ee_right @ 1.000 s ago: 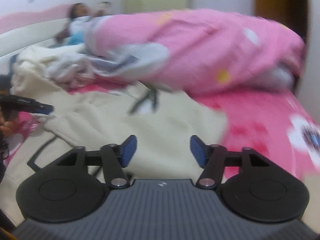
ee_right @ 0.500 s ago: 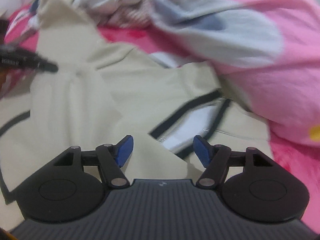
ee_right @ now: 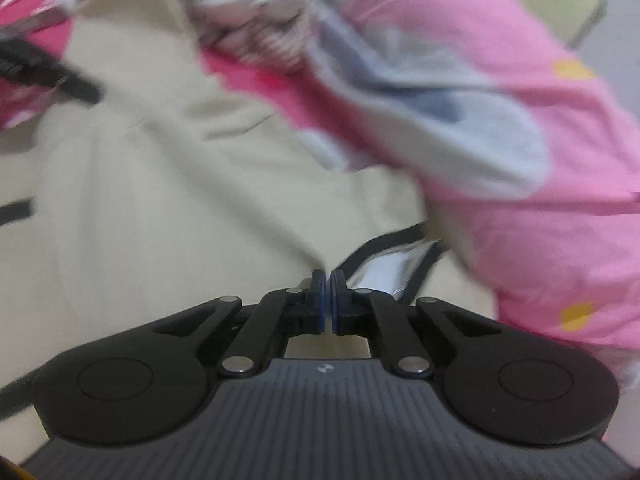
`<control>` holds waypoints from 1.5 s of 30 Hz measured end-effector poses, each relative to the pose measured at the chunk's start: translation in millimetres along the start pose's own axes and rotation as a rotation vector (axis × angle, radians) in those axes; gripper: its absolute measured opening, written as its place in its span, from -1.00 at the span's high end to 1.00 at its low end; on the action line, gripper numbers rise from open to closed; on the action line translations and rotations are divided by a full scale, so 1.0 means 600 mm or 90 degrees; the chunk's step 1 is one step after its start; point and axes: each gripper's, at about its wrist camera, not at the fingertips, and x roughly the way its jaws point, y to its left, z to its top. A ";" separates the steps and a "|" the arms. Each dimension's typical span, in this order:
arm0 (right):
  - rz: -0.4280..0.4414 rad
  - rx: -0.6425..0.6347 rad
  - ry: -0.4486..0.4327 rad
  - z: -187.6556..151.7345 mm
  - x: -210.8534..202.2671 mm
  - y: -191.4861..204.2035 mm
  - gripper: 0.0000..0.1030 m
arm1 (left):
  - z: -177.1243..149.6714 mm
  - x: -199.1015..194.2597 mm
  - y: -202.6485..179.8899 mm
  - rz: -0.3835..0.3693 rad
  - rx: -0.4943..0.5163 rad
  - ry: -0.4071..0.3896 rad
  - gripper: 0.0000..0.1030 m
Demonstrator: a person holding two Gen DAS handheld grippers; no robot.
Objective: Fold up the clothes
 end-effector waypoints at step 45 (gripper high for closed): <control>-0.188 0.579 0.085 -0.207 0.007 -0.266 0.92 | -0.038 0.046 -0.093 0.018 0.167 0.074 0.57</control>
